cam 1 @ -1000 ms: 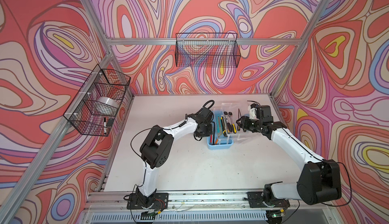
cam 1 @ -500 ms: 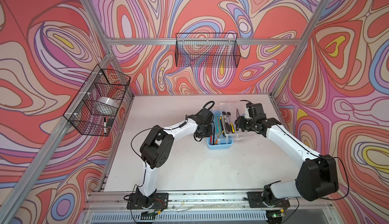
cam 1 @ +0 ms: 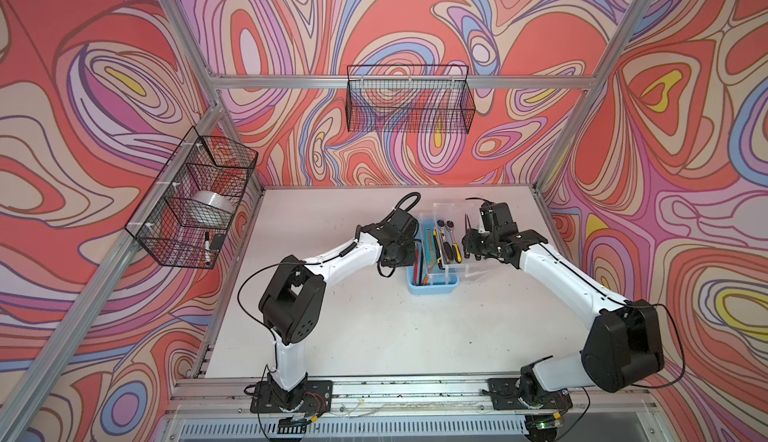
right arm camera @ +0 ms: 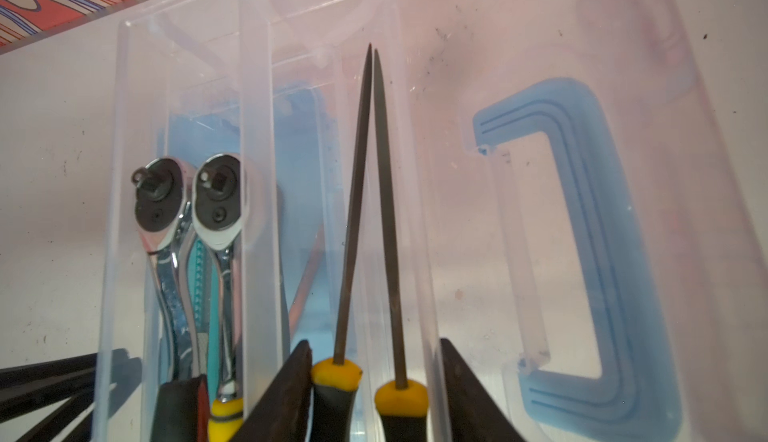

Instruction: Pack the tool kit

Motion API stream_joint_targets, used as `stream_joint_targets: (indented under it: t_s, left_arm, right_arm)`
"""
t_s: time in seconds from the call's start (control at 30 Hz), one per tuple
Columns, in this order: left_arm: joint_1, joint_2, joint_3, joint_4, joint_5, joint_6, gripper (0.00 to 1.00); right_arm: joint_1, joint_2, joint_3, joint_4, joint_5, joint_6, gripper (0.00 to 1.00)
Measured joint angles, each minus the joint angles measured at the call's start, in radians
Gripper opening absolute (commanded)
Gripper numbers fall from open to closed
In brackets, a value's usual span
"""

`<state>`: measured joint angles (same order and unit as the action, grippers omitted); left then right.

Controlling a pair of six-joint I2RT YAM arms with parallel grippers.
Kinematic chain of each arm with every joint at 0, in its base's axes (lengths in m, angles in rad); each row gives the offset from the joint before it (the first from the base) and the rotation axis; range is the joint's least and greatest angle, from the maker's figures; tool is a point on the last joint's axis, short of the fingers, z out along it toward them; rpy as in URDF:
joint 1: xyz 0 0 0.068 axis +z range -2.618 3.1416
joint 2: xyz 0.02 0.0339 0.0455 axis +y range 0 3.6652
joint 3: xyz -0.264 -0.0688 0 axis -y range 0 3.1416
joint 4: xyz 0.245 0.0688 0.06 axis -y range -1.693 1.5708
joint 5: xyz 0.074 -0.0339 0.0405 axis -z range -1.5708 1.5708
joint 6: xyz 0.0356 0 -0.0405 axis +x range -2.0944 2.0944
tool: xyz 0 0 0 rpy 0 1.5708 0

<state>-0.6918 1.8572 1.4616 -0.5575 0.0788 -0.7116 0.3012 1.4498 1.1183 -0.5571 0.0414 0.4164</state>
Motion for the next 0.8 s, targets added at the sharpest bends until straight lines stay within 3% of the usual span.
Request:
stream_joint_targets:
  t_s: [0.17,0.33,0.47,0.8]
  left_arm:
    - [0.000,-0.072,0.022,-0.006,-0.019,0.028,0.28]
    - [0.001,-0.044,0.177,-0.031,0.028,0.066,0.22]
    - [-0.001,0.019,0.311,-0.036,0.076,0.084,0.23]
    - [-0.005,0.105,0.328,-0.045,0.145,0.080,0.27]
  right_arm:
    - [0.010,0.019,0.020,-0.011,0.018,-0.011,0.49]
    - [0.015,0.029,0.033,-0.019,0.031,-0.019,0.49]
    - [0.017,0.035,0.045,-0.022,0.039,-0.024,0.49]
    - [0.024,0.054,0.061,-0.025,0.048,-0.031,0.49]
